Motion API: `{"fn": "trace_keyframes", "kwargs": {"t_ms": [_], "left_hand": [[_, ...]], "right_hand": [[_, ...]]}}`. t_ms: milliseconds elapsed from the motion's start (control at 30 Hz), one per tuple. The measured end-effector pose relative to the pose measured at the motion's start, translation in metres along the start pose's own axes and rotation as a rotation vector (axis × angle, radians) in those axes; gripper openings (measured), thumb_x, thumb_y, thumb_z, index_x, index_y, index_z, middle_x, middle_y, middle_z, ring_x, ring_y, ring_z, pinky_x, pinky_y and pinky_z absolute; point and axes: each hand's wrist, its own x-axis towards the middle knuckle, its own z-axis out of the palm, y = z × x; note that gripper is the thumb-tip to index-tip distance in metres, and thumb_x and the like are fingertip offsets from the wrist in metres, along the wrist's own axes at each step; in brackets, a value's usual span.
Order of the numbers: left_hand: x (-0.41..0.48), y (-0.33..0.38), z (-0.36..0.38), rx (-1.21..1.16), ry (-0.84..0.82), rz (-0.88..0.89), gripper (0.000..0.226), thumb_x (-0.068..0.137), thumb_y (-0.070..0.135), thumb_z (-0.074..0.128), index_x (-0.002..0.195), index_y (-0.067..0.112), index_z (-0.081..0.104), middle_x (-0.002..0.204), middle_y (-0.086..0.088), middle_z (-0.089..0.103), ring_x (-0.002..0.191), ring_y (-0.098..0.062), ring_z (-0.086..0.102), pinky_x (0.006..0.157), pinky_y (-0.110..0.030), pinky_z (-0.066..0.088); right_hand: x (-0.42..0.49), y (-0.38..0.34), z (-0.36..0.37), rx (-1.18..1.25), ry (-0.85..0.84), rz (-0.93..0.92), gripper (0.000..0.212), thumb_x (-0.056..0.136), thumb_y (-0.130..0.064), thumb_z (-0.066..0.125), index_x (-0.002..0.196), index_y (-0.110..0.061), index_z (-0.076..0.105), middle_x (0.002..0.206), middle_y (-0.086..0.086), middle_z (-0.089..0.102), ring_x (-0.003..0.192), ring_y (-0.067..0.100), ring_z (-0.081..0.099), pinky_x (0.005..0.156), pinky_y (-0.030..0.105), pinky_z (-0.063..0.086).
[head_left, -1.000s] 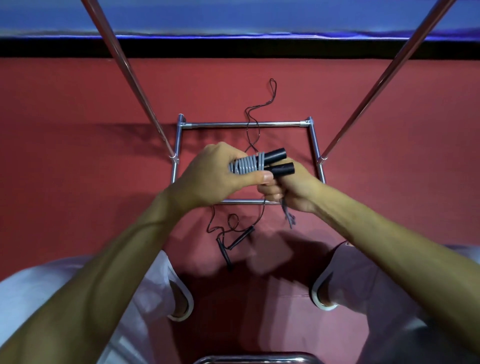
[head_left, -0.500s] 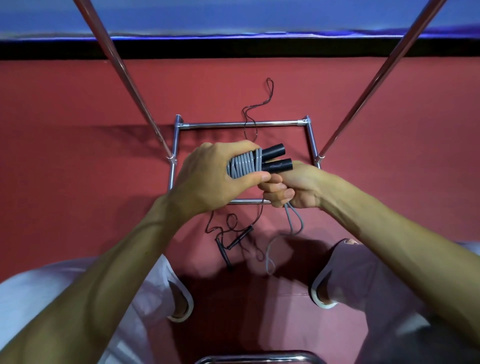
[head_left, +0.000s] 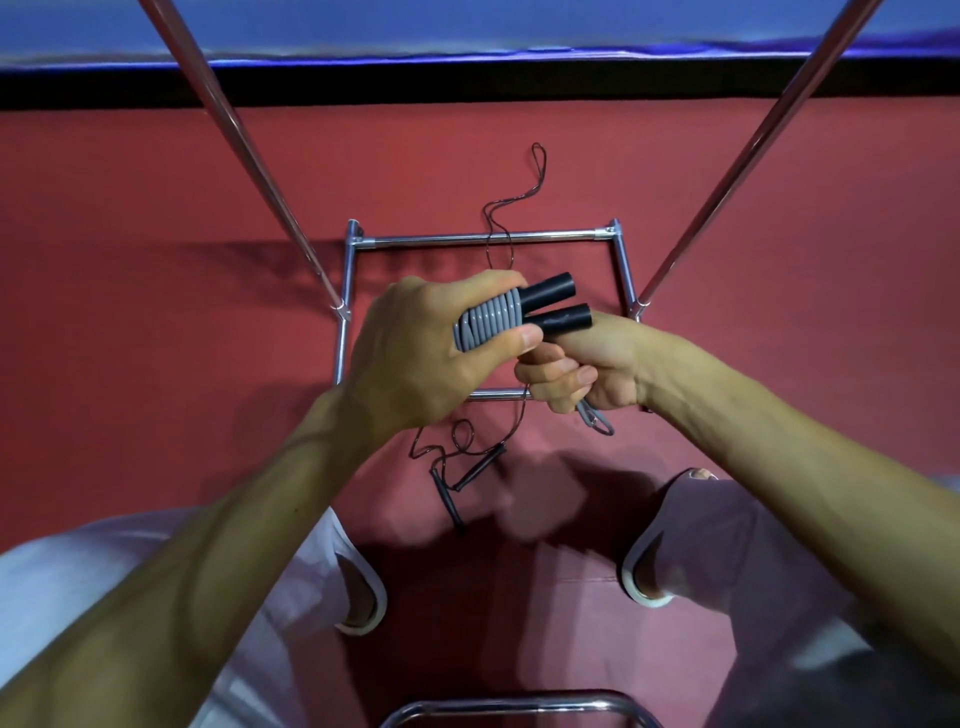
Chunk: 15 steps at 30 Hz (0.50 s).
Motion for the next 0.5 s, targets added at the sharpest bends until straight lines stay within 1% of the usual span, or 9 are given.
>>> {"fn": "trace_keyframes", "kwargs": {"t_ms": [100,200,267,300,367,400,433,467,500], "left_hand": [[0.002,-0.001,0.003,-0.019,0.014,-0.033,0.036,0.09,0.051,0.066,0.114,0.025,0.071,0.067,-0.001,0.059,0.059,-0.026,0.054,0.063,-0.04,0.05],[0.002,0.001,0.006,-0.02,0.012,-0.061,0.034,0.091,0.05,0.066,0.113,0.025,0.071,0.068,0.0,0.06,0.06,-0.026,0.055,0.064,-0.041,0.051],[0.004,-0.001,0.006,-0.033,0.019,-0.111,0.03,0.09,0.05,0.066,0.107,0.026,0.07,0.068,0.0,0.06,0.062,-0.026,0.055,0.063,-0.042,0.05],[0.005,-0.004,0.006,-0.044,0.024,-0.151,0.028,0.09,0.05,0.067,0.103,0.025,0.069,0.067,-0.001,0.058,0.061,-0.027,0.054,0.062,-0.043,0.05],[0.01,-0.007,0.005,-0.113,0.056,-0.253,0.028,0.089,0.047,0.069,0.097,0.02,0.07,0.065,-0.003,0.058,0.057,-0.028,0.055,0.057,-0.043,0.051],[0.012,-0.007,0.002,-0.195,0.086,-0.315,0.027,0.088,0.044,0.071,0.098,0.019,0.073,0.065,-0.004,0.061,0.052,-0.026,0.056,0.052,-0.041,0.051],[0.014,-0.007,-0.003,-0.297,0.112,-0.38,0.023,0.089,0.038,0.072,0.098,0.017,0.076,0.065,-0.006,0.062,0.046,-0.021,0.054,0.046,-0.034,0.048],[0.015,-0.006,-0.008,-0.403,0.119,-0.453,0.023,0.092,0.031,0.072,0.099,0.011,0.076,0.063,-0.007,0.06,0.041,-0.016,0.05,0.04,-0.027,0.042],[0.016,-0.006,-0.011,-0.494,0.105,-0.528,0.024,0.095,0.027,0.07,0.099,0.004,0.075,0.06,-0.009,0.055,0.036,-0.013,0.045,0.036,-0.021,0.034]], "right_hand": [[0.0,0.0,0.003,0.027,0.065,-0.003,0.051,0.097,-0.01,0.027,0.05,-0.021,0.041,0.048,-0.007,0.025,0.035,0.004,0.019,0.041,0.019,0.011],[0.003,0.003,0.007,0.072,0.101,0.011,0.045,0.098,-0.014,0.028,0.055,-0.02,0.043,0.051,-0.006,0.027,0.039,0.004,0.022,0.043,0.019,0.013],[0.006,0.003,0.011,0.053,0.167,0.002,0.041,0.102,-0.023,0.033,0.063,-0.019,0.047,0.054,-0.006,0.031,0.043,0.006,0.025,0.043,0.018,0.018],[0.007,0.003,0.011,0.028,0.234,-0.016,0.042,0.104,-0.03,0.036,0.067,-0.018,0.051,0.055,-0.005,0.035,0.044,0.008,0.029,0.043,0.019,0.021],[0.007,0.003,0.009,-0.061,0.425,-0.126,0.041,0.107,-0.035,0.041,0.077,-0.014,0.058,0.06,0.0,0.049,0.042,0.011,0.038,0.043,0.022,0.029],[0.005,0.003,0.007,-0.13,0.511,-0.23,0.036,0.108,-0.032,0.043,0.082,-0.013,0.06,0.065,0.005,0.056,0.041,0.013,0.043,0.044,0.023,0.032],[0.003,0.004,0.004,-0.227,0.568,-0.347,0.029,0.107,-0.028,0.047,0.086,-0.012,0.06,0.07,0.008,0.06,0.042,0.015,0.046,0.046,0.024,0.036],[0.0,0.005,0.001,-0.348,0.604,-0.464,0.022,0.104,-0.024,0.053,0.087,-0.011,0.06,0.074,0.008,0.063,0.045,0.014,0.049,0.048,0.026,0.039],[-0.003,0.005,-0.002,-0.479,0.641,-0.573,0.017,0.099,-0.024,0.061,0.087,-0.012,0.061,0.075,0.004,0.065,0.049,0.012,0.05,0.051,0.026,0.041]]}}
